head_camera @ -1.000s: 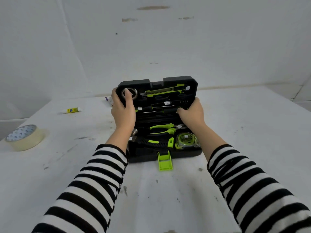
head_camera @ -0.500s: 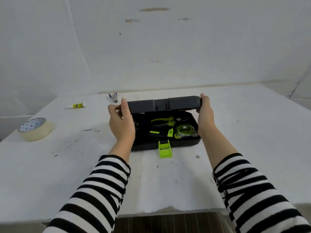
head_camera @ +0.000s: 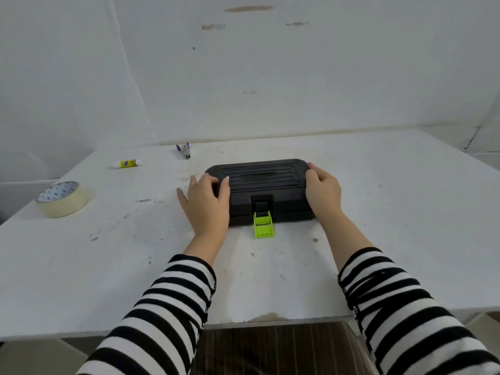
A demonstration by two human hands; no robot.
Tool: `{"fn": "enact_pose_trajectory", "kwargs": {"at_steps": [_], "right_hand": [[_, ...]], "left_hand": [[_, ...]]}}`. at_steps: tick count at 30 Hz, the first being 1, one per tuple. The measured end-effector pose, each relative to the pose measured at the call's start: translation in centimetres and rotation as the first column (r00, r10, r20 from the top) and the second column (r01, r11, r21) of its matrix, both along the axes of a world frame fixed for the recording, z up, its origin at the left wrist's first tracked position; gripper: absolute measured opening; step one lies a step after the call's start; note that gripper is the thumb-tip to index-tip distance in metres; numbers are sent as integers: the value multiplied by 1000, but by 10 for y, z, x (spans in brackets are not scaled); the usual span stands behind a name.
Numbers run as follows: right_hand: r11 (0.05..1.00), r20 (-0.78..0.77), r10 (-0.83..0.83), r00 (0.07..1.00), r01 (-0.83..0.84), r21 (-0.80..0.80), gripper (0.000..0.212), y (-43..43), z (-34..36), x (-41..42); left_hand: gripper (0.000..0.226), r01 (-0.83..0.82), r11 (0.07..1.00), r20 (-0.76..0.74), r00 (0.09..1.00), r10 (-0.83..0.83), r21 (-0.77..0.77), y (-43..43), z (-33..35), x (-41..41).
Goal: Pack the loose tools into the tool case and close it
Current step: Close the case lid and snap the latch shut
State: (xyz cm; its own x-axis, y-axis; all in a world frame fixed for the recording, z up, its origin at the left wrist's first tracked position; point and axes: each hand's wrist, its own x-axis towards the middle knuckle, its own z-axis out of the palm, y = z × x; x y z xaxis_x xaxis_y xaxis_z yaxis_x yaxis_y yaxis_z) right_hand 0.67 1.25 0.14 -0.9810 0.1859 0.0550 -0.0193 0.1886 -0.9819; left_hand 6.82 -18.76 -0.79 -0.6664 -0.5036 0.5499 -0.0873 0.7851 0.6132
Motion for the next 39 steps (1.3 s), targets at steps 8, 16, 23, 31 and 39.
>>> {"fn": "enact_pose_trajectory", "kwargs": {"at_steps": [8,16,23,31,39], "right_hand": [[896,-339,-29,940,175,408,32,-10,14,-12],[570,-572,283,770,345,746,55,-25,-17,-13],[268,-177,435,883,61,961,128,-24,-3,-9],[341,-338,461,820,188,921,106,-28,-23,-11],[545,-579,337,742,348,763,57,-32,-31,-23]], "left_hand": [[67,223,879,184,970,-158,-421,8,7,-11],[75,288,870,494,867,-60,-400,-8,17,-41],[75,278,891,551,834,-37,-360,-12,23,-59],[77,302,893,593,803,-51,-332,-13,28,-60],[89,424,896,716,667,-207,-136,-25,45,-61]]}}
